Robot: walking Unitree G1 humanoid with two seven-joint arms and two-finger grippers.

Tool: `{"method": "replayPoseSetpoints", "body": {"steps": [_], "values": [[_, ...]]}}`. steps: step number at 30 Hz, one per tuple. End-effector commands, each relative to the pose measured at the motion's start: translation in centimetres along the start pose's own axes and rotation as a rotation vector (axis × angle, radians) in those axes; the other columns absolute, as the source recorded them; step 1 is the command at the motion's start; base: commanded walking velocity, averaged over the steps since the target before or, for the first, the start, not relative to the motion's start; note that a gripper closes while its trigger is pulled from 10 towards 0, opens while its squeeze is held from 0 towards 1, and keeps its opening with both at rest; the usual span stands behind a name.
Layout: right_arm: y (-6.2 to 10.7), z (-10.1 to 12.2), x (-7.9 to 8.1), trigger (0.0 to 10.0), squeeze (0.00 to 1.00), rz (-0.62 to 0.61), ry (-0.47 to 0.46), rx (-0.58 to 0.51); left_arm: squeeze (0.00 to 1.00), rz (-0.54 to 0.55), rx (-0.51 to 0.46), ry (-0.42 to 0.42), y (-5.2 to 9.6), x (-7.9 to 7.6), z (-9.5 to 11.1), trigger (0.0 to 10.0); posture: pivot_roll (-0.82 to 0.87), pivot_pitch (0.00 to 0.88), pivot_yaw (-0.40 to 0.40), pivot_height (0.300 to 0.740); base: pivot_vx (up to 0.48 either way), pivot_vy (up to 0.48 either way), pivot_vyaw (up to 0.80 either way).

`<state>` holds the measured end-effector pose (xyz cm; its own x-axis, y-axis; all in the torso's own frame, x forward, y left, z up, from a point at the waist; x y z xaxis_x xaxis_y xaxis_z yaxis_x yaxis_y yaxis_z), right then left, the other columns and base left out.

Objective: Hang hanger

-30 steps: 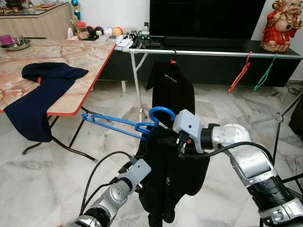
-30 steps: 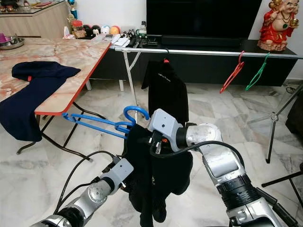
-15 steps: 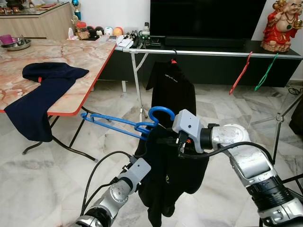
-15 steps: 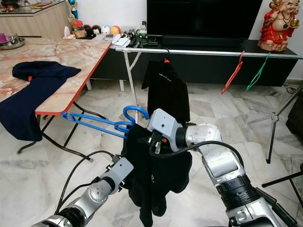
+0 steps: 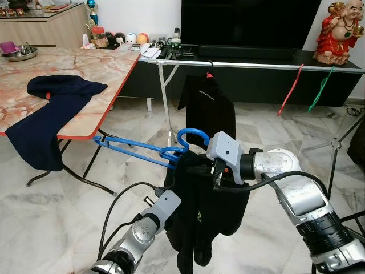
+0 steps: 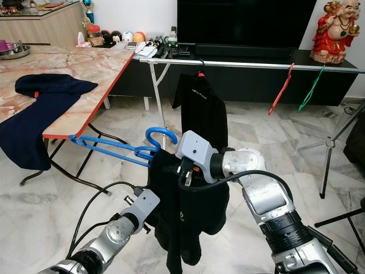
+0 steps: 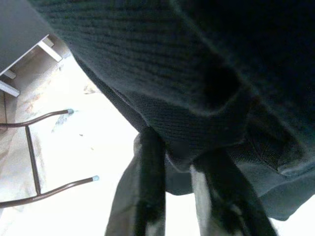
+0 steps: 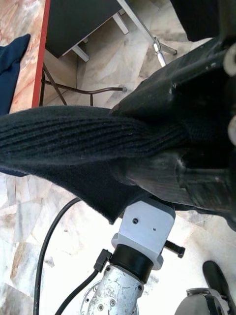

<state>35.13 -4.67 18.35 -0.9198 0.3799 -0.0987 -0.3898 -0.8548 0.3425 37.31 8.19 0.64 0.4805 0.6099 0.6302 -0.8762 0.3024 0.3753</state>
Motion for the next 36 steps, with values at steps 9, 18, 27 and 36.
{"method": "replayPoseSetpoints", "body": {"steps": [9,18,27,36], "values": [[0.2,1.7,0.4,0.0,0.0,0.012,0.042,-0.043,0.0,-0.007,-0.015,-0.009,-0.1,-0.1,0.3,0.0,-0.07,0.032,-0.038,0.74,0.0,0.0,0.0],[0.3,1.3,0.1,0.0,0.0,-0.001,0.035,-0.034,0.0,-0.014,-0.018,-0.013,0.0,-0.3,0.3,0.0,-0.07,0.034,-0.037,0.74,0.0,0.0,0.0],[0.7,0.6,-0.3,0.0,0.0,-0.025,0.027,-0.016,0.0,-0.024,0.007,-0.015,0.1,-0.5,-0.3,0.0,-0.07,0.033,-0.037,0.74,0.0,0.0,0.0],[3.5,-3.8,-2.1,0.0,0.0,-0.137,-0.037,0.089,0.0,-0.028,0.065,-0.015,0.5,-0.5,-2.0,0.0,-0.07,0.038,-0.04,0.74,0.0,0.0,0.0]]}}
Point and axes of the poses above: a point about 5 cm out from each wrist's last joint towards the gripper, its own y axis pointing back from the gripper into the wrist, its own z axis along the axis of the wrist's last joint, x = y × z, the point moved 6 cm from there along -y, pointing out of the wrist towards the gripper, and after that the axes turned 15 degrees about -y, right-handed, at the moved point
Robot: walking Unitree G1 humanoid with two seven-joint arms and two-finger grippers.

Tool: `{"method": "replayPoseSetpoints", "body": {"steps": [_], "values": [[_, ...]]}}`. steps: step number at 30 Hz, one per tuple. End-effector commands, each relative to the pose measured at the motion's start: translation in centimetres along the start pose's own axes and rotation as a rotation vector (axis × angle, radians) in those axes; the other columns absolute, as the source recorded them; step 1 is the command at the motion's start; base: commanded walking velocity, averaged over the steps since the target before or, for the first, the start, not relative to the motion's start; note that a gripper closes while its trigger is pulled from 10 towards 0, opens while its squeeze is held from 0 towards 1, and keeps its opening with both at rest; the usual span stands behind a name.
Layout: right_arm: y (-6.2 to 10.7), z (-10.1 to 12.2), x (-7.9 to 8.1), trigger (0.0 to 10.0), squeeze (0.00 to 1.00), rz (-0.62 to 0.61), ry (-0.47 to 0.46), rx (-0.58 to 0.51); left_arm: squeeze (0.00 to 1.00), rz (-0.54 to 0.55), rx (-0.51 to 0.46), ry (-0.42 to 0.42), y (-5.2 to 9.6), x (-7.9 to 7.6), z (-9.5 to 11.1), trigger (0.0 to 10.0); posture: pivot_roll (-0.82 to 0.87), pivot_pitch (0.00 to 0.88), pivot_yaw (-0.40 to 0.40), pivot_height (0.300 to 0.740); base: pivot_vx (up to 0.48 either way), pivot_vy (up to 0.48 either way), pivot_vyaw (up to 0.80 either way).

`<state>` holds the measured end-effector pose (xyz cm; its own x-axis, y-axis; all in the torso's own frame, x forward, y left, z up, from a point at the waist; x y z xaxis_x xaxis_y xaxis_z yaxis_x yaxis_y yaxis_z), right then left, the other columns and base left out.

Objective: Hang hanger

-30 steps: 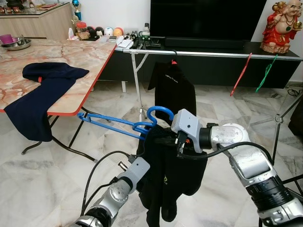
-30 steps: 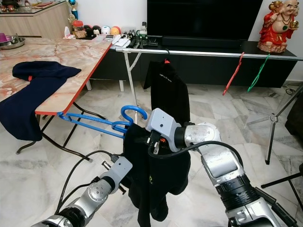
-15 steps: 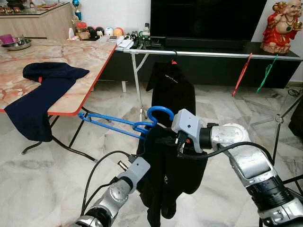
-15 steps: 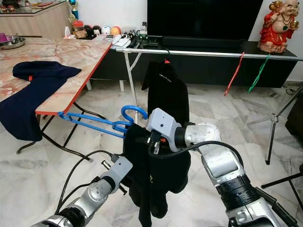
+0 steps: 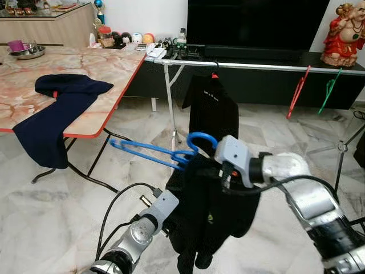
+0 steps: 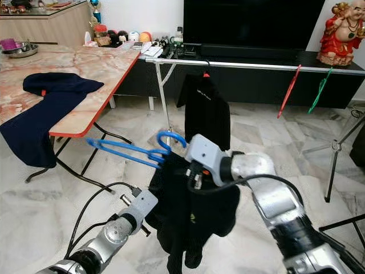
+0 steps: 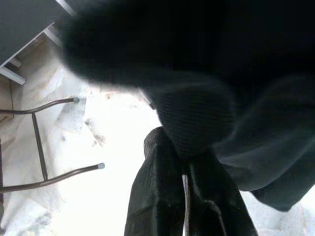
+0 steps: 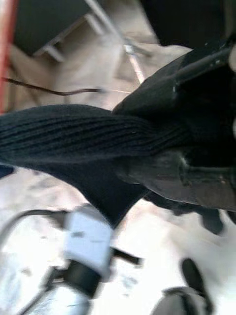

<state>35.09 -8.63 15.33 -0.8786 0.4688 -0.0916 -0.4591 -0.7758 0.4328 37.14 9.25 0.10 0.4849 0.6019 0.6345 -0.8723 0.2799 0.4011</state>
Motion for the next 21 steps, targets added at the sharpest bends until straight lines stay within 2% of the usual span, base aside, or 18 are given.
{"method": "replayPoseSetpoints", "body": {"steps": [1,3,4,6,12,19,21], "values": [[1.6,-0.9,-1.3,0.0,0.0,-0.073,-0.021,0.004,0.0,-0.024,0.039,-0.004,0.3,-0.7,-1.1,0.0,-0.07,0.038,-0.04,0.74,0.0,0.0,0.0],[2.3,-2.4,-1.6,0.0,0.0,-0.1,-0.049,0.036,0.0,-0.025,0.049,-0.001,0.3,-0.7,-1.4,0.0,-0.07,0.042,-0.037,0.74,0.0,0.0,0.0],[2.3,-2.4,-1.6,0.0,0.0,-0.1,-0.049,0.036,0.0,-0.025,0.049,-0.001,0.3,-0.7,-1.4,0.0,-0.07,0.042,-0.037,0.74,0.0,0.0,0.0],[3.3,-4.5,-1.7,0.0,0.0,-0.129,-0.093,0.068,0.0,-0.031,0.061,0.001,0.5,-0.7,-1.9,0.0,-0.07,0.047,-0.03,0.74,0.0,0.0,0.0],[4.8,-7.1,-1.6,0.0,0.0,-0.154,-0.159,0.087,0.0,-0.043,0.072,0.002,0.7,-0.9,-2.5,0.0,-0.07,0.053,-0.023,0.74,0.0,0.0,0.0],[6.1,-8.0,0.2,0.0,0.0,-0.046,-0.207,0.026,0.0,-0.064,0.074,-0.003,0.9,-1.3,-2.7,0.0,-0.07,0.058,-0.018,0.74,0.0,0.0,0.0],[7.2,-9.8,1.8,0.0,0.0,0.049,-0.243,0.088,0.0,-0.063,0.071,-0.007,0.9,-1.2,-2.7,0.0,-0.07,0.061,-0.017,0.74,0.0,0.0,0.0]]}}
Point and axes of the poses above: a point about 5 cm out from each wrist's last joint towards the gripper, its own y axis pointing back from the gripper into the wrist, its own z axis along the axis of the wrist's last joint, x = y × z, the point moved 6 cm from there along -y, pointing out of the wrist towards the gripper, and after that the axes turned 15 degrees about -y, right-handed, at the moved point
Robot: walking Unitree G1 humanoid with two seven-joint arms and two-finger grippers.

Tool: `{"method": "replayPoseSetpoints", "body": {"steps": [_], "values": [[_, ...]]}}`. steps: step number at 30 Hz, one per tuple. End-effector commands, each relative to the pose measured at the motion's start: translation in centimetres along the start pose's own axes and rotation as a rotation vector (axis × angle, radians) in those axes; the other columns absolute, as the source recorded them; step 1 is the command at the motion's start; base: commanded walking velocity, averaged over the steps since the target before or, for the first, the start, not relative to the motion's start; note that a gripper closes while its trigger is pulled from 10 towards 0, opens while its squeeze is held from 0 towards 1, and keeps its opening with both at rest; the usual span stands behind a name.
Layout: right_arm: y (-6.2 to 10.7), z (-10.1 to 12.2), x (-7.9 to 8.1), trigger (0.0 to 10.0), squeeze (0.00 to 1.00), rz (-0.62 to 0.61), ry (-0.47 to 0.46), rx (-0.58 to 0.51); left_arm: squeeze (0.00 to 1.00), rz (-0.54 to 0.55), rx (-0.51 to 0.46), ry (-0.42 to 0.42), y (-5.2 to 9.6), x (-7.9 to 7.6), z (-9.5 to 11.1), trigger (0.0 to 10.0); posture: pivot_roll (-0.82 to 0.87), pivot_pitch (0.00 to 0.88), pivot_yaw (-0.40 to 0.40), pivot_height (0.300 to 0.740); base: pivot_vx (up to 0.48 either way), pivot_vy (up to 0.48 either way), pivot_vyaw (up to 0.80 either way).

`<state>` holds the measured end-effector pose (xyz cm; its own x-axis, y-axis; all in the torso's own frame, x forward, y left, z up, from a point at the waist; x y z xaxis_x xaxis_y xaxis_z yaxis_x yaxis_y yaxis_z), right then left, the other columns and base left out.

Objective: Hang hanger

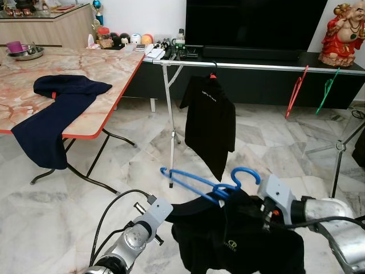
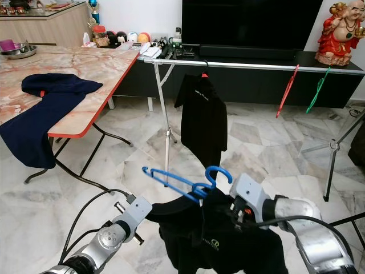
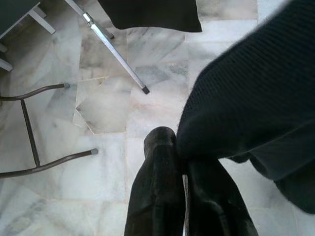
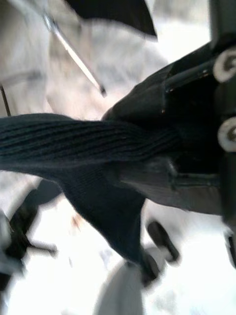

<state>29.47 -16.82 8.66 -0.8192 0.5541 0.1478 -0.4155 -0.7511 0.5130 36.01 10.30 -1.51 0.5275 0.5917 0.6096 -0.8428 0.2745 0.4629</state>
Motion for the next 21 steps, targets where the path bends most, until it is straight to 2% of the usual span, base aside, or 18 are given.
{"method": "replayPoseSetpoints", "body": {"steps": [1,5,6,8,11,15,21], "values": [[1.3,0.0,0.3,0.0,0.0,0.034,0.014,0.007,0.0,-0.012,0.025,-0.011,0.2,-0.3,-0.8,0.0,-0.07,0.061,-0.017,0.74,0.0,0.0,0.0],[2.2,-2.2,0.1,0.0,0.0,0.041,-0.017,0.086,0.0,-0.008,0.026,-0.012,0.2,-0.1,-0.9,0.0,-0.07,0.065,-0.014,0.74,0.0,0.0,0.0],[2.9,-3.9,0.1,0.0,0.0,0.046,-0.023,0.168,0.0,-0.009,0.027,-0.012,0.3,-0.1,-1.0,0.0,-0.07,0.066,-0.013,0.74,0.0,0.0,0.0],[3.6,-5.4,-0.6,0.0,0.0,0.012,-0.021,0.242,0.0,-0.01,0.029,-0.013,0.3,-0.1,-1.0,0.0,-0.06,0.067,-0.012,0.74,0.0,0.0,0.0],[4.1,-6.1,-1.0,0.0,0.0,-0.005,-0.035,0.268,0.0,-0.015,0.031,-0.014,0.3,-0.2,-1.1,0.0,-0.06,0.07,-0.009,0.74,0.0,0.0,0.0],[4.8,-7.9,-1.6,0.0,0.0,-0.04,-0.001,0.381,0.0,-0.025,0.032,-0.018,0.3,-0.2,-1.2,0.0,-0.06,0.071,-0.007,0.74,0.0,0.0,0.0],[4.2,-8.0,-2.5,0.0,0.0,-0.086,0.031,0.385,0.0,-0.033,0.025,-0.019,0.3,-0.3,-1.0,0.0,-0.06,0.071,-0.007,0.74,0.0,0.0,0.0]]}}
Point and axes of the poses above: a point about 5 cm out from each wrist's last joint towards the gripper, its own y axis pointing back from the gripper into the wrist, its own z axis along the axis of the wrist's last joint, x = y × z, the point moved 6 cm from there along -y, pointing out of the wrist towards the gripper, and after that the axes turned 15 degrees about -y, right-handed, at the moved point
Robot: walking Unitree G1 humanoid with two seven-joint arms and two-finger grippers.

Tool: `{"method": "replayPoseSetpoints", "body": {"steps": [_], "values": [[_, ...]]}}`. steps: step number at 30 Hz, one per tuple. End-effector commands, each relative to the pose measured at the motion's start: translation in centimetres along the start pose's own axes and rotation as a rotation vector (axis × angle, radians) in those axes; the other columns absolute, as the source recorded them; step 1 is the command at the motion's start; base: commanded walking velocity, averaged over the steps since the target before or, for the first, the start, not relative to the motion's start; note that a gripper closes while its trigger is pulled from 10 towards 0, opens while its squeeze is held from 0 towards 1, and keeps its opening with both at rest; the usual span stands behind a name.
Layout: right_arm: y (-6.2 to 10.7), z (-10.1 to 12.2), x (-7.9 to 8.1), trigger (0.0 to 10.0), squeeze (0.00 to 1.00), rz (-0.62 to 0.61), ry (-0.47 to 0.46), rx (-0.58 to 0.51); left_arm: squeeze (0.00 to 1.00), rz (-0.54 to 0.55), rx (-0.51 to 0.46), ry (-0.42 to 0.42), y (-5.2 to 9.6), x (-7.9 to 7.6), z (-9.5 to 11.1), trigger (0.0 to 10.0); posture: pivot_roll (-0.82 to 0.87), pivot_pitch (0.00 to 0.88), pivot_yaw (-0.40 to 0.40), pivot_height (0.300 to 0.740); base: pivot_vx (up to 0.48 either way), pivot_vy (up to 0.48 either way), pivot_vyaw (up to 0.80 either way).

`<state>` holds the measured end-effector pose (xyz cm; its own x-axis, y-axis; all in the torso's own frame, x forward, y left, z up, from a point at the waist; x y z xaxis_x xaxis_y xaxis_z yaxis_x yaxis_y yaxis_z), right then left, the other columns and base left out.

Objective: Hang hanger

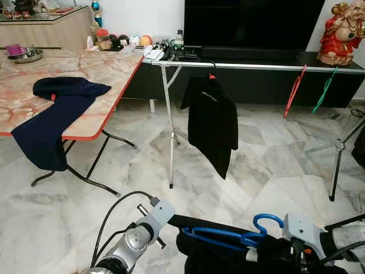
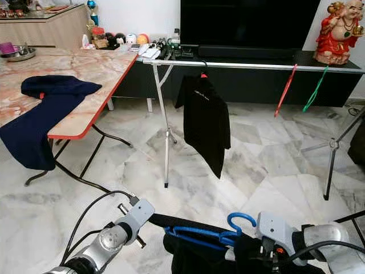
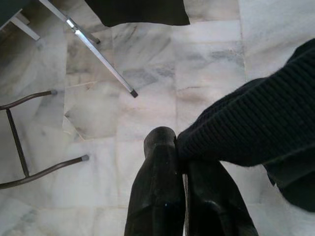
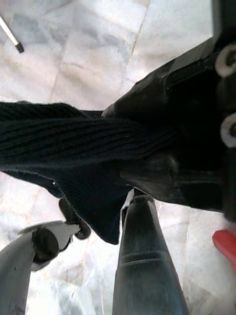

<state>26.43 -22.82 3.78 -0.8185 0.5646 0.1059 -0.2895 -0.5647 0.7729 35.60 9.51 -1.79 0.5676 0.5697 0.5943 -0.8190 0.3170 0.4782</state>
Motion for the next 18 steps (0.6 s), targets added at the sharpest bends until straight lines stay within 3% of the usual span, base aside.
{"method": "replayPoseSetpoints", "body": {"steps": [1,10,14,17,18], "values": [[0.6,-0.8,-1.4,0.0,0.0,-0.075,0.005,0.048,0.0,0.013,0.044,-0.007,0.3,0.6,-1.3,0.0,-0.06,0.071,-0.007,0.74,0.0,0.0,0.0],[0.4,0.5,-4.3,0.0,0.0,-0.247,0.024,0.02,0.0,-0.011,0.04,-0.018,0.4,0.5,-1.4,0.0,-0.06,0.069,-0.009,0.74,0.0,0.0,0.0],[-0.3,0.2,-3.9,0.0,0.0,-0.225,0.021,0.035,0.0,-0.034,0.026,-0.001,0.3,0.5,-1.1,0.0,-0.06,0.067,-0.011,0.74,0.0,0.0,0.0],[-1.2,-0.2,-3.3,0.0,0.0,-0.201,0.012,0.049,0.0,-0.053,-0.007,0.052,0.2,0.7,-0.5,0.0,-0.05,0.065,-0.011,0.74,0.0,0.0,0.0],[-1.8,-0.5,-3.1,0.0,0.0,-0.197,0.006,0.058,0.0,-0.064,-0.04,0.119,0.2,1.1,0.2,0.0,-0.05,0.064,-0.011,0.74,0.0,0.0,0.0]]}}
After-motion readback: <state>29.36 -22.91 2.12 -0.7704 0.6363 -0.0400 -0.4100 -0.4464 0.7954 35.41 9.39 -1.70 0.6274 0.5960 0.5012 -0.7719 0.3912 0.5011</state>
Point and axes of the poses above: a point about 5 cm out from each wrist's last joint towards the gripper, its own y axis pointing back from the gripper into the wrist, its own z axis along the axis of the wrist's last joint, x = y × z, the point moved 6 cm from there along -y, pointing out of the wrist towards the gripper, and after that the axes turned 15 degrees about -y, right-handed, at the moved point
